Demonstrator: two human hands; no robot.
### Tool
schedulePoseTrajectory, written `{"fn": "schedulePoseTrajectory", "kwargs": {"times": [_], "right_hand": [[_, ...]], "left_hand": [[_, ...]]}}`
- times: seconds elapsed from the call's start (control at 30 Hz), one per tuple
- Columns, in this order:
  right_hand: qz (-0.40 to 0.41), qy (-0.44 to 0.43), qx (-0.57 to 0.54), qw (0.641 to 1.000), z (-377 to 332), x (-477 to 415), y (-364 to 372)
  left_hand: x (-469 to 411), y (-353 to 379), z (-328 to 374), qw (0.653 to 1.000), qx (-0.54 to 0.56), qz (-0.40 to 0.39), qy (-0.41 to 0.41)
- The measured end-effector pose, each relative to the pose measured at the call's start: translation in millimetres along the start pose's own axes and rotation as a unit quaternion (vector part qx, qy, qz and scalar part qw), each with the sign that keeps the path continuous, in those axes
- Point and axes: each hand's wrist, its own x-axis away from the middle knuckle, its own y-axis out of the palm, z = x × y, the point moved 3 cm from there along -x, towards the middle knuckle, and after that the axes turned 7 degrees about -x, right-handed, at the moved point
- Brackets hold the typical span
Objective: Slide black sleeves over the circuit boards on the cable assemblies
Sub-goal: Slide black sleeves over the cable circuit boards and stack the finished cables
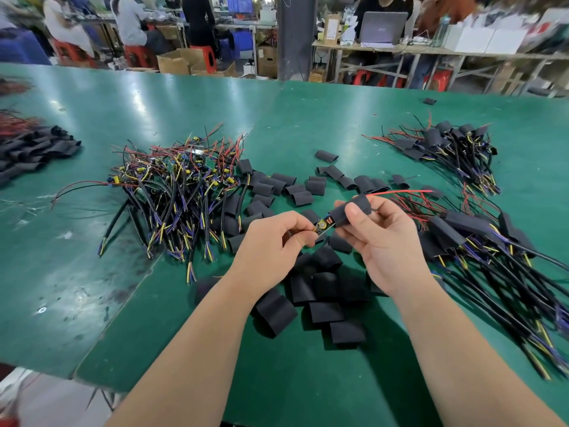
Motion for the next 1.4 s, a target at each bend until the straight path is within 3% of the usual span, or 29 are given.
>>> {"fn": "schedulePoseTrajectory", "kwargs": {"times": [0.3,0.37,0.53,0.6,0.63,0.7,0.73,0.8,0.9,0.97,1.07,1.2,1.3,1.37,1.4], "right_hand": [[-0.008,-0.025,0.135,0.99,6.1,10.2,11.0],[-0.004,0.001,0.11,0.994,8.4,11.6,14.2],[0.049,0.072,-0.104,0.991,-3.5,9.4,18.2],[0.1,0.05,-0.145,0.983,-25.0,3.0,8.3],[0.122,0.021,-0.159,0.98,-39.2,0.8,0.3],[0.155,-0.058,-0.142,0.976,-68.3,-1.8,-17.1],[0.171,-0.102,-0.09,0.976,-82.0,-1.8,-26.7],[0.199,-0.187,0.113,0.955,-104.5,-1.3,-43.8],[0.215,-0.202,0.485,0.823,-110.4,-1.7,-60.1],[0.225,-0.153,0.587,0.762,-101.8,-2.4,-67.2],[0.256,-0.109,0.641,0.716,-88.2,-2.7,-64.7],[0.231,-0.131,0.626,0.733,-76.2,1.1,-47.9],[0.203,-0.201,0.597,0.75,-70.0,7.1,-33.9],[0.157,-0.192,0.55,0.798,-61.9,7.2,-24.8],[0.122,-0.146,0.497,0.847,-54.7,5.9,-20.3]], "left_hand": [[0.3,-3.6,-1.7,0.998,-0.015,0.06,0.017],[-0.5,-4.0,-5.2,0.998,0.0,0.068,-0.007],[-2.3,-16.5,-6.0,0.991,0.075,0.104,-0.044],[-4.3,-30.5,-15.6,0.985,0.006,0.161,-0.06],[-5.1,-38.4,-23.3,0.973,-0.083,0.198,-0.08],[-3.0,-51.2,-41.7,0.919,-0.259,0.235,-0.182],[-1.7,-54.6,-51.3,0.895,-0.304,0.217,-0.245],[0.1,-58.1,-65.1,0.865,-0.353,0.158,-0.321],[-0.7,-61.2,-75.5,0.85,-0.386,0.124,-0.338],[-2.5,-64.5,-76.1,0.845,-0.391,0.145,-0.336],[-2.2,-67.9,-75.8,0.835,-0.403,0.188,-0.325],[1.1,-72.5,-71.9,0.856,-0.33,0.268,-0.294],[-0.5,-68.8,-56.4,0.899,-0.264,0.297,-0.186],[-4.1,-61.9,-44.8,0.937,-0.208,0.263,-0.097],[-5.5,-57.0,-39.6,0.954,-0.179,0.233,-0.056]]}}
